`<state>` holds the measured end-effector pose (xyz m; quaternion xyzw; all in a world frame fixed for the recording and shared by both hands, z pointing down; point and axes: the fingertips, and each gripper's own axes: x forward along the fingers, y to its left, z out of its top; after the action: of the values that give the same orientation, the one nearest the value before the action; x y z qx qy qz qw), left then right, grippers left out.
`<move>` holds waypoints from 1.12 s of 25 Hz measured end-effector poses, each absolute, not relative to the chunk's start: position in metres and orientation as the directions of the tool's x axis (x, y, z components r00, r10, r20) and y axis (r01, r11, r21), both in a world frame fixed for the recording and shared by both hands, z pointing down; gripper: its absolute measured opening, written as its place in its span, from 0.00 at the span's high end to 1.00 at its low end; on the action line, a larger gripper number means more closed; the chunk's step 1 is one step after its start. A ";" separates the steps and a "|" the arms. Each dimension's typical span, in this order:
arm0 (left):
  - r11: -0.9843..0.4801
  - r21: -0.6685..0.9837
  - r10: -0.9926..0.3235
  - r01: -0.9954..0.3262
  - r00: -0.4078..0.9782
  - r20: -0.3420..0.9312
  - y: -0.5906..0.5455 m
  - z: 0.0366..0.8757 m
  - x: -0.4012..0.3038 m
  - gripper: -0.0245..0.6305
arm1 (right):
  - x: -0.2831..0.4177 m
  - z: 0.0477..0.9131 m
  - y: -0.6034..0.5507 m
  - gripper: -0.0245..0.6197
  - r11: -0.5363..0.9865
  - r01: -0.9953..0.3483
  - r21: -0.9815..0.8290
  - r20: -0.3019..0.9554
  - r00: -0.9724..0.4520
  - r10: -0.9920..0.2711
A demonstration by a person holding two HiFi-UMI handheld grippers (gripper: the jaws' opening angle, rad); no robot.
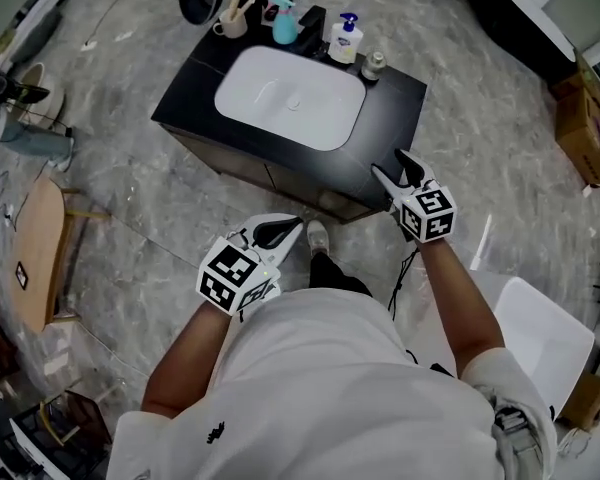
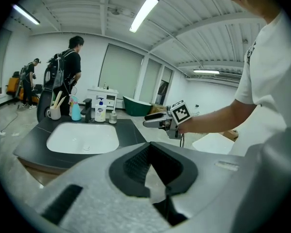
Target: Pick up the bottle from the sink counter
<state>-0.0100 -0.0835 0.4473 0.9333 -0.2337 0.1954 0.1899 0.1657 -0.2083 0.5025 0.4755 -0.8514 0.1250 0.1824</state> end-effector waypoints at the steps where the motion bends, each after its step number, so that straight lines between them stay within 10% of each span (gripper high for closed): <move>1: -0.813 0.266 -0.366 -0.518 0.810 0.458 -0.097 0.447 -0.006 0.95 | 0.173 0.506 -0.226 0.53 0.517 -0.855 -0.038 0.435 -0.480 -0.762; 28: -0.682 0.299 -0.431 -0.668 0.697 0.573 -0.278 0.474 0.049 0.95 | 0.248 0.648 -0.560 0.30 0.493 -0.868 -0.064 0.527 -0.449 -0.722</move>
<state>0.0493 -0.2778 0.4739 0.8862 -0.3100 0.2358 0.2509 0.2481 -0.5603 0.6480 0.4758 -0.8351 0.1645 0.2218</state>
